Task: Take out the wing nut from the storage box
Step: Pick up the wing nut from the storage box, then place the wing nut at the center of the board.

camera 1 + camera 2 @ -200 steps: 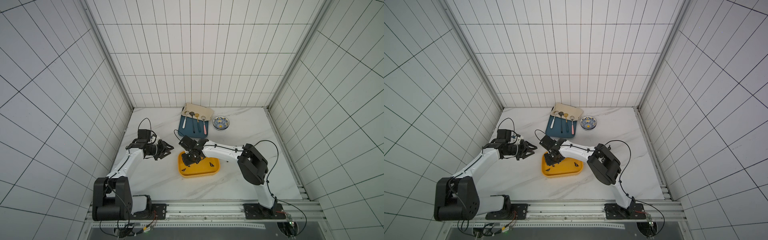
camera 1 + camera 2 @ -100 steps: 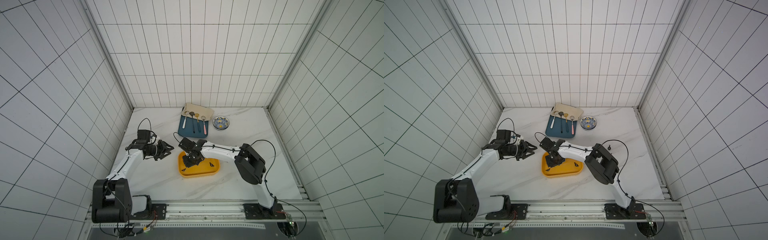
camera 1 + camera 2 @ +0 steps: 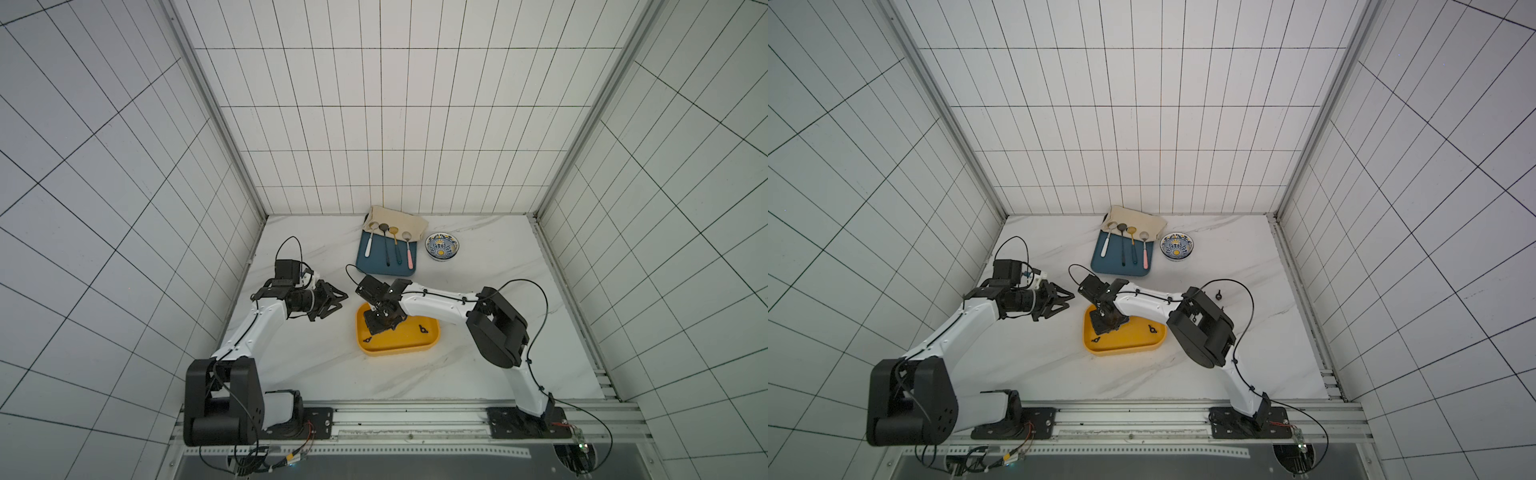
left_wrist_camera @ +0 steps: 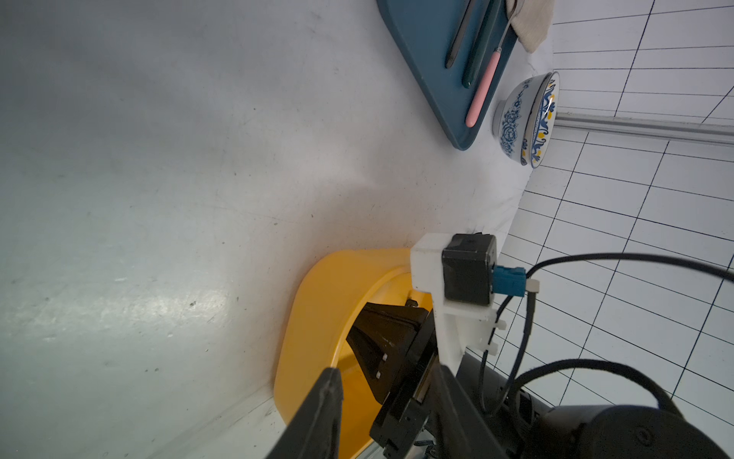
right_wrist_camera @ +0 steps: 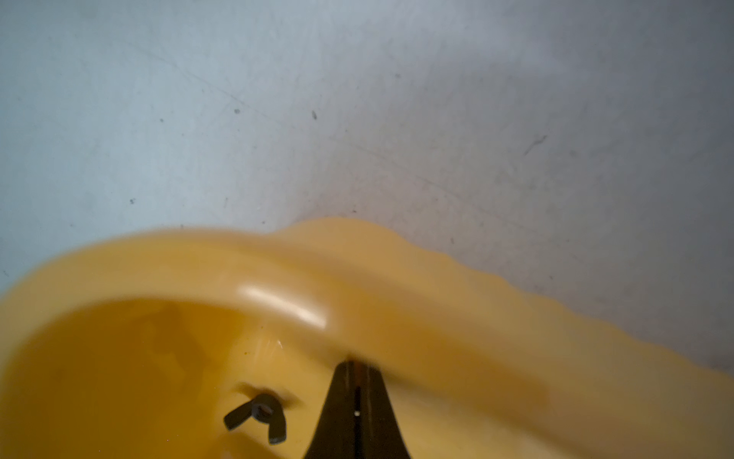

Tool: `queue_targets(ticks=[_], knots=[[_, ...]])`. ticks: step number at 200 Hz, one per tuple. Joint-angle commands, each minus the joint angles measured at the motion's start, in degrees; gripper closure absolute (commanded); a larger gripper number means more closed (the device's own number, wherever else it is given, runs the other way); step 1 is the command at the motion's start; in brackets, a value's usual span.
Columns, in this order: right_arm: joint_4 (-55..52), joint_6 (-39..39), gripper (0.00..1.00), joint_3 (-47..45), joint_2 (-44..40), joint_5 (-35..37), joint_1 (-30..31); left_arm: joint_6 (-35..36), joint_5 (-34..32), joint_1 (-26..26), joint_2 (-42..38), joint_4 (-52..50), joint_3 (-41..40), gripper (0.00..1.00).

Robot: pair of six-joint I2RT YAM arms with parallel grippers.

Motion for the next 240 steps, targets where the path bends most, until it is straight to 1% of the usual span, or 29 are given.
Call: queue_targets(ticks=[1, 39, 58, 73, 83, 109, 126, 146, 177, 196, 213, 240], knots=[[-0.23, -0.2, 1.0, -0.11, -4.43, 4.1, -0.13, 0.96, -0.02, 0.23, -0.89, -0.05, -0.1, 0.6], [0.01, -0.51, 1.0, -1.86, -7.9, 5.26, -2.29, 0.61, 0.42, -0.6, -0.92, 0.13, 0.96, 0.6], [-0.09, -0.64, 1.0, -3.44, -9.17, 5.61, -3.23, 0.27, 0.21, -2.12, -0.74, 0.19, 1.47, 0.6], [-0.23, -0.48, 1.0, -5.07, -10.68, 6.09, -4.1, 0.02, 0.05, -4.35, -0.34, 0.4, 2.29, 0.6], [-0.61, -0.23, 1.0, -6.43, -12.13, 6.72, -4.95, 0.17, -0.55, -6.68, 0.14, 0.39, 3.53, 0.6], [-1.64, 0.73, 1.0, -12.39, -18.25, 9.36, -8.52, -0.98, -3.21, -14.95, 2.02, 0.87, 8.48, 0.6], [-2.24, 1.32, 1.0, -17.99, -24.32, 12.17, -11.57, -2.54, -4.01, -20.35, 3.58, 3.1, 11.64, 0.6], [-3.74, 2.87, 1.0, -24.75, -30.55, 14.53, -15.45, -4.09, -4.53, -27.0, 7.16, 5.79, 14.6, 0.6], [-4.13, 7.83, 1.0, -36.24, -38.59, 17.29, -19.62, -7.16, -5.54, -36.86, 13.08, 10.75, 17.36, 0.6], [-3.9, 11.39, 1.0, -41.52, -41.91, 18.29, -20.41, -9.04, -6.11, -41.11, 15.96, 13.85, 18.04, 0.6], [-2.53, 13.45, 1.0, -45.26, -42.82, 17.63, -20.87, -10.1, -6.06, -43.98, 18.49, 15.58, 18.72, 0.6], [0.06, 15.23, 1.0, -48.6, -41.86, 17.48, -21.34, -11.19, -6.39, -46.14, 20.48, 16.98, 19.2, 0.61]])
